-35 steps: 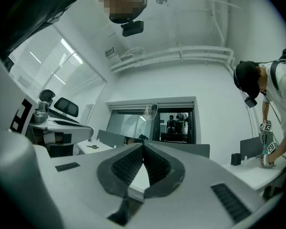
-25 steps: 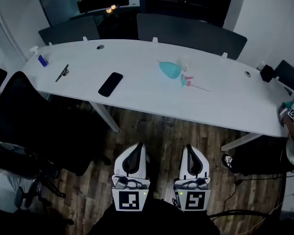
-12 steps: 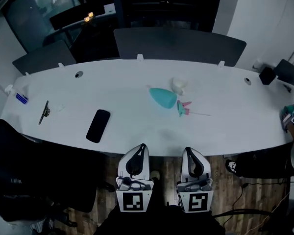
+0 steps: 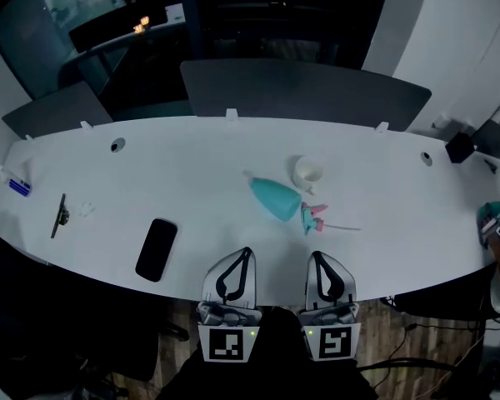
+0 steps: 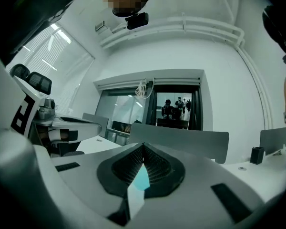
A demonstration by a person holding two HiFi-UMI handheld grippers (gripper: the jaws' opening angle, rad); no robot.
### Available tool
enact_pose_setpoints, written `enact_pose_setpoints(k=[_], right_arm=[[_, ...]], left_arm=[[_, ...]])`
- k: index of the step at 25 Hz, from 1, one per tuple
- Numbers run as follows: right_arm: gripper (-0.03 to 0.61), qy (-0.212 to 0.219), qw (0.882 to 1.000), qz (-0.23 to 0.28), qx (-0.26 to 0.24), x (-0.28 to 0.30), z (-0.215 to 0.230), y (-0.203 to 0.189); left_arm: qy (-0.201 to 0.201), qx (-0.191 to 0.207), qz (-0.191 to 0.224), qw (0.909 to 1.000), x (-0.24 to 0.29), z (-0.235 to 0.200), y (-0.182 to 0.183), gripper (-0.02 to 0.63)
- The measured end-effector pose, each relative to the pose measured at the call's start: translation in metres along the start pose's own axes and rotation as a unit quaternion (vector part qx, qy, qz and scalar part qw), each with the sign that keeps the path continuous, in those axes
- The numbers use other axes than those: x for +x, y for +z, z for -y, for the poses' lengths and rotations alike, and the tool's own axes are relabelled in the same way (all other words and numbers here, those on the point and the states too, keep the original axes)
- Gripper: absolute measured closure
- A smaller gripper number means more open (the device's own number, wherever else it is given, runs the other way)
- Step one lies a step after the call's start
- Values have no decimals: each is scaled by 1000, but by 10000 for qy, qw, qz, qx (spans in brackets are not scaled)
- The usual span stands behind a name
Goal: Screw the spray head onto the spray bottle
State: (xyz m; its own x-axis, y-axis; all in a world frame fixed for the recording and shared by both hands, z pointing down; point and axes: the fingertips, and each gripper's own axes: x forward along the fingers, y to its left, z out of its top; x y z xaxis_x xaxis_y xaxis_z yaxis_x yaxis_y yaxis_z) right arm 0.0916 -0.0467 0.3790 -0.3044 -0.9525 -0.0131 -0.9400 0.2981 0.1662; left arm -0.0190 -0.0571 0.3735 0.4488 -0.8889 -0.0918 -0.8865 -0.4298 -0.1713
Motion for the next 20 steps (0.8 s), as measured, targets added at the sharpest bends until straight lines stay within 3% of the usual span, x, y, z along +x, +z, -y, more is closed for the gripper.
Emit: enact_pose_setpoints(k=[7,10,14,17,18,20], right_arm=[[572,443,9988,-203,44,34,23,-15],[572,712,9960,-546,5,41,38,-34],[571,981,9843,-1429,-348,50,60,-77],[560,1337,9632,-2136,-937,51,71,-112],[493,1575,9508,-2418,-1129,51,72,-126],[460,2057,9168,-3050,-1553,48,76,-155]], left_arm=[[235,24,-241,9994,38,-5,-6,611],[383,-73,-216,9990,50,-2,-8,611],[336,28,-286,9990,63,4,-15,611],[272,35,-230,9994,74,3,-14,611],[255,14,-234,9994,77,1,-14,611],[182,-3,-329,9993,82,-2,-16,611]])
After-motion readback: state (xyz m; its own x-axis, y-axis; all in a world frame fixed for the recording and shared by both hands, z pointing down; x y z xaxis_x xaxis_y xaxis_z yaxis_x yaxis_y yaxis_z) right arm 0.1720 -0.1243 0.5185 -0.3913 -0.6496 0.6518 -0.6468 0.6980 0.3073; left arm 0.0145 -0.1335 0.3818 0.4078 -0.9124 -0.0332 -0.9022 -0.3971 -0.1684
